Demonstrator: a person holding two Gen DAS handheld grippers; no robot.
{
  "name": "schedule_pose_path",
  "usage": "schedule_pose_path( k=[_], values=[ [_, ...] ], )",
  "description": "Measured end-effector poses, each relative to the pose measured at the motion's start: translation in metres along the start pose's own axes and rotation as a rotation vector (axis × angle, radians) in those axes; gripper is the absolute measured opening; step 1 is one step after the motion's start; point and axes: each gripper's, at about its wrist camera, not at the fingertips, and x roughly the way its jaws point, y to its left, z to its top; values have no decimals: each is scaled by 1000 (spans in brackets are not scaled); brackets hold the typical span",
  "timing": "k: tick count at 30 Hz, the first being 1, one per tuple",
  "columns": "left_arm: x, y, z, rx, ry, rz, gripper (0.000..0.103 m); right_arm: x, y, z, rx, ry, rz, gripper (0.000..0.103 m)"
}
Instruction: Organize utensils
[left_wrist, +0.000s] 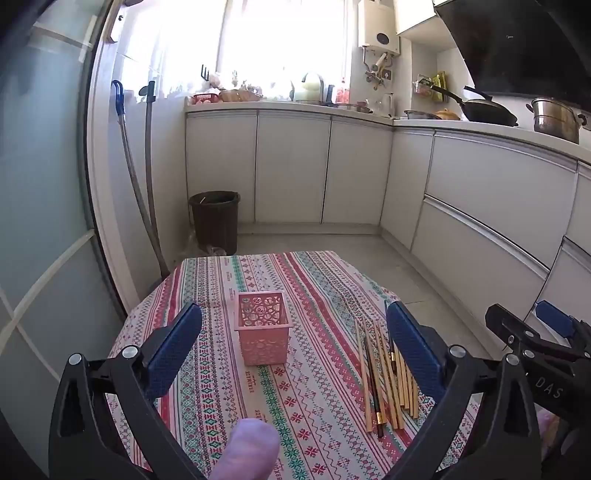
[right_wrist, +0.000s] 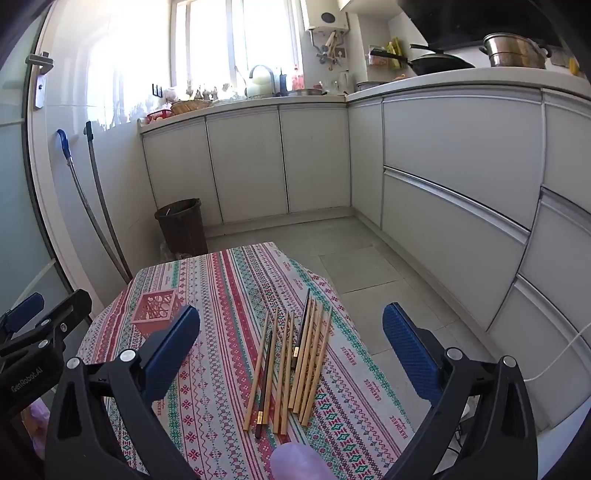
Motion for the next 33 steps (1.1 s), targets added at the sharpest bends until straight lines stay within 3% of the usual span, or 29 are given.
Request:
schedule_pose_path(
  k=[33],
  values=[
    [3, 2, -3, 7, -5, 0, 96, 2, 1, -1, 5, 15, 3, 97]
  ],
)
